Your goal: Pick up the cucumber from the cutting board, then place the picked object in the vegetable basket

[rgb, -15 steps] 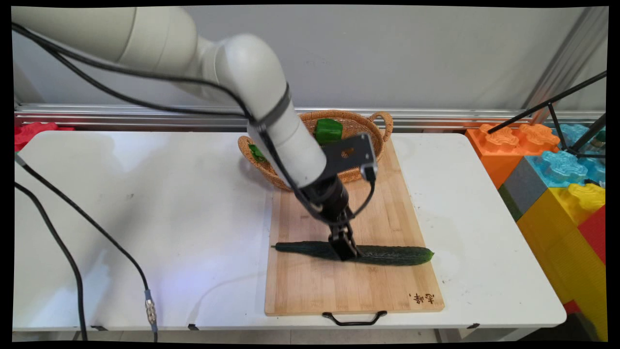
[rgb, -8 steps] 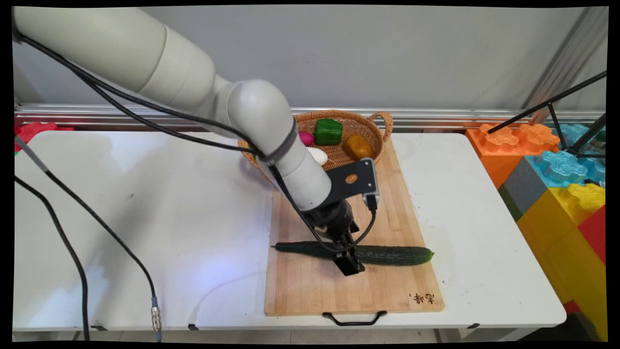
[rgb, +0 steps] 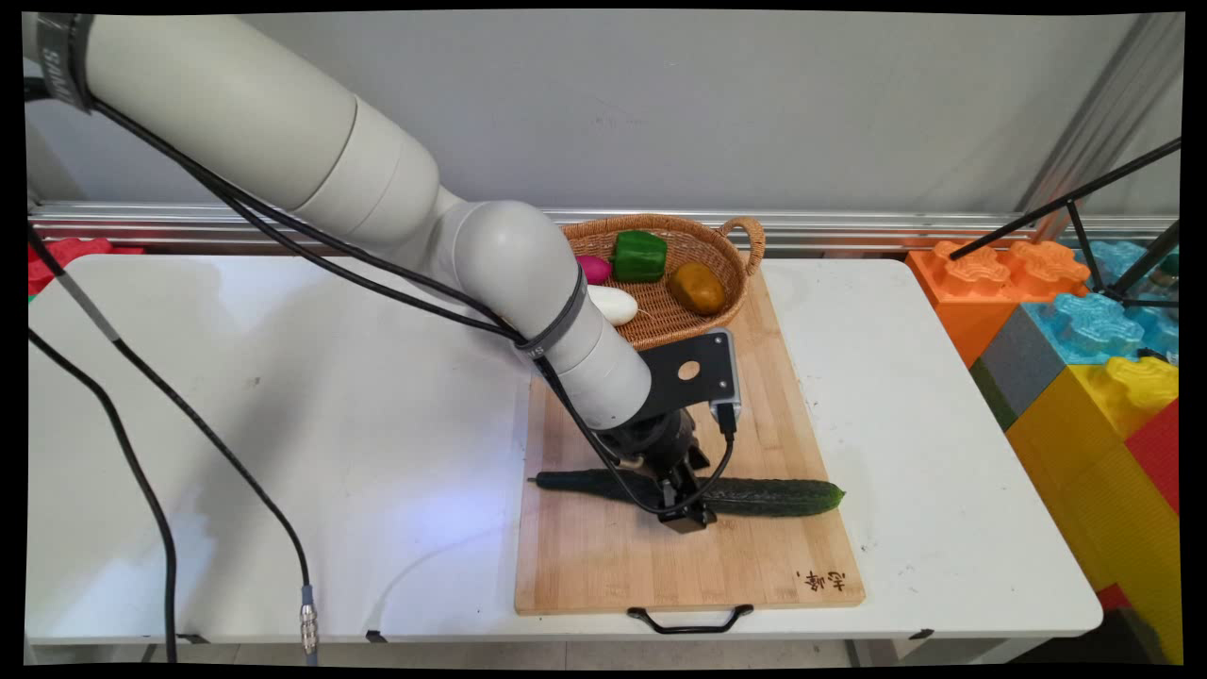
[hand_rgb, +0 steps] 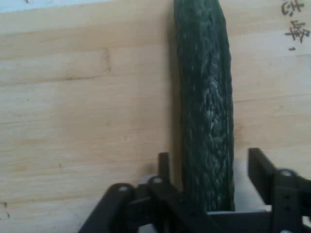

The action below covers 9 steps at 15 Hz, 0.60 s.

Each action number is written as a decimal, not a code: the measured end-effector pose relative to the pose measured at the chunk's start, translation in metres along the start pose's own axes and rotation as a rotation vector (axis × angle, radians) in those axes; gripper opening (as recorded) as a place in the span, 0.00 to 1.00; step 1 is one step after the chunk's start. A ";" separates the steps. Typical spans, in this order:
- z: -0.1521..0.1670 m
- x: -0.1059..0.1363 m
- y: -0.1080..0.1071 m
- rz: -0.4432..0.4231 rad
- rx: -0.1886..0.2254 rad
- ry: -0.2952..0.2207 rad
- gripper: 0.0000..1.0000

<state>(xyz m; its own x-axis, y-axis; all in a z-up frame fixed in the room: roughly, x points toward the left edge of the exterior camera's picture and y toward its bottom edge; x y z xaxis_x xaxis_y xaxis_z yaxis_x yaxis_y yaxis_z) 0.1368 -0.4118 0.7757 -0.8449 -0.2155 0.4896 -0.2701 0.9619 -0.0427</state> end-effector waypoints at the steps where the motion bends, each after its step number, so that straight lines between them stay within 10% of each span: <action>1: 0.001 0.000 0.001 0.002 0.003 0.002 0.00; 9: -0.025 0.010 0.006 -0.007 0.004 0.025 0.00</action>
<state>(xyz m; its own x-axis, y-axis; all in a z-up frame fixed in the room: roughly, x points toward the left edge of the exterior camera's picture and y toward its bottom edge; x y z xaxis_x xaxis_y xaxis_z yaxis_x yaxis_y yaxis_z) 0.1381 -0.4036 0.8018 -0.8312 -0.2176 0.5116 -0.2776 0.9597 -0.0428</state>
